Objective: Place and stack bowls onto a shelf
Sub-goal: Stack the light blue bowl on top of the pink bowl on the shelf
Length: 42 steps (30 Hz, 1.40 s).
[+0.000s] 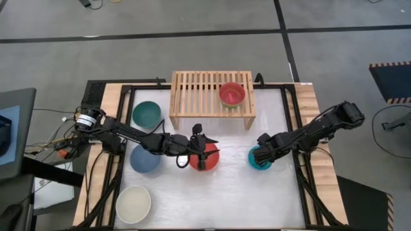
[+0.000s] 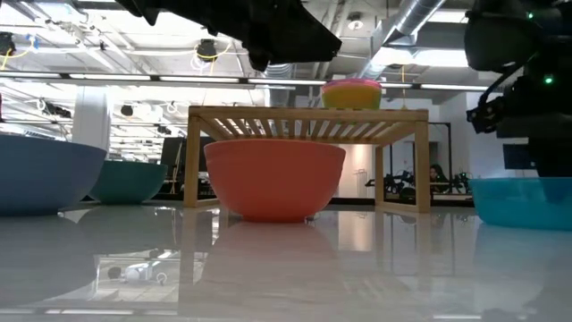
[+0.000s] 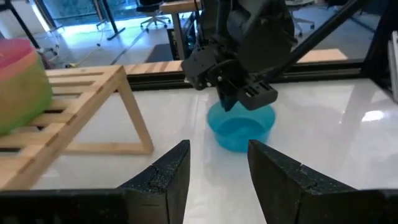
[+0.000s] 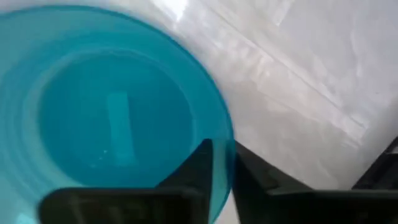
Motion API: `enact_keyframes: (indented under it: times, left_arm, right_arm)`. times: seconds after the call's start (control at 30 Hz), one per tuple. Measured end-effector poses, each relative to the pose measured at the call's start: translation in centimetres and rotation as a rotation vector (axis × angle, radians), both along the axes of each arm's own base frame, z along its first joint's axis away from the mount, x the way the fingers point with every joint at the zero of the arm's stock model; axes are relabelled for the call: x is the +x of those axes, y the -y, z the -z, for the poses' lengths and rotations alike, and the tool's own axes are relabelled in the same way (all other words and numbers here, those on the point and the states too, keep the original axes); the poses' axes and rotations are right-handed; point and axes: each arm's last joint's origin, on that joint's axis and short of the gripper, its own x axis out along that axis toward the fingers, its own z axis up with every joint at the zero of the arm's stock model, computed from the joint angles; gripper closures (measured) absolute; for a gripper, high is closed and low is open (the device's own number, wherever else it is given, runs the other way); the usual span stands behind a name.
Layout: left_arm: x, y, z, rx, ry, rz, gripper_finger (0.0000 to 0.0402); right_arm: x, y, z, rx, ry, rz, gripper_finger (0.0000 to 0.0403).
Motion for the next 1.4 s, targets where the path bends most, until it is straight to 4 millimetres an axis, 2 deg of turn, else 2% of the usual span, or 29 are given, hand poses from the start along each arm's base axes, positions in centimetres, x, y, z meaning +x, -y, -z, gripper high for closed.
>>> enact_keyframes:
  times: [0.1,0.2,0.37,0.63,0.77,0.9,1.03,1.17,1.4]
  left_arm:
    - [-0.8,-0.2,-1.1,0.039,-0.013,-0.013,0.0256]
    - [-2.1,-0.6,-2.3,0.045,-0.053,-0.057,0.0256]
    - [-3.2,-1.4,-3.2,0.058,-0.080,-0.140,0.0256]
    - [-3.0,-2.5,-3.2,0.024,-0.084,-0.083,0.0256]
    - [-3.1,-2.5,-2.8,0.035,-0.130,-0.085,0.0256]
    - [-3.1,-3.0,-2.6,0.046,-0.149,-0.127,0.0256]
    - [-3.1,-3.3,-2.6,0.044,-0.150,-0.136,0.0256]
    - [-3.2,-3.3,-2.4,0.048,-0.175,-0.135,0.0256]
    - [-3.5,-4.5,-1.4,-0.002,-0.274,-0.140,0.0256]
  right_arm:
    - [0.2,-0.1,-0.2,0.008,0.013,-0.032,0.0380]
    - [0.4,-0.1,-1.4,0.010,0.011,-0.057,0.0381]
    - [1.4,-0.2,-6.3,-0.001,0.165,-0.125,0.0376]
    - [2.7,1.8,-15.2,-0.158,0.489,-0.175,0.0378]
    - [3.1,3.8,-19.3,-0.339,0.598,-0.136,0.0378]
    - [4.0,6.9,-22.4,-0.466,0.683,-0.088,0.0378]
    - [5.3,10.6,-23.5,-0.512,0.716,-0.059,0.0378]
    - [6.0,14.3,-23.4,-0.503,0.662,-0.009,0.0378]
    - [7.0,19.0,-21.6,-0.376,0.605,-0.008,0.0371]
